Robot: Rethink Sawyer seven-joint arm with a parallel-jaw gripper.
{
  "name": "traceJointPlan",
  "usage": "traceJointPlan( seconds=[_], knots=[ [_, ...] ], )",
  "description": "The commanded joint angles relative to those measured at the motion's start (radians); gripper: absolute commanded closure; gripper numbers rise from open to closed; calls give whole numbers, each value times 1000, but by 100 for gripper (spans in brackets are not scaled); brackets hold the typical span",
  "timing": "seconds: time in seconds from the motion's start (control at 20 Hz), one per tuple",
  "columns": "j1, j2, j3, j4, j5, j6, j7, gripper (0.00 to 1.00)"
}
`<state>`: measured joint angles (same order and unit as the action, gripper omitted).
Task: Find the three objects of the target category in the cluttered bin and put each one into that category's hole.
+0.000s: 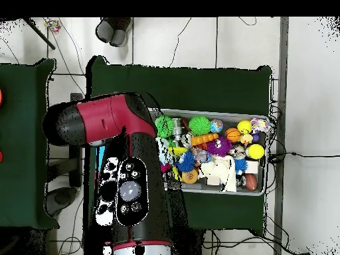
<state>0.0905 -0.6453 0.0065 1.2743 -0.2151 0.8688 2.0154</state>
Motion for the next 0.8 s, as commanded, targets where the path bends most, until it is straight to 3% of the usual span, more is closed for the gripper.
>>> traceJointPlan(
  seconds=[0.05,0.35,0.65,0.8],
  knots=[
    [-14,51,3,67,-42,1,51,100],
    [-19,78,3,19,-43,32,46,100],
    [-6,136,-50,-87,-69,66,93,100],
    [-13,149,-53,-97,-55,41,94,100]
  ],
)
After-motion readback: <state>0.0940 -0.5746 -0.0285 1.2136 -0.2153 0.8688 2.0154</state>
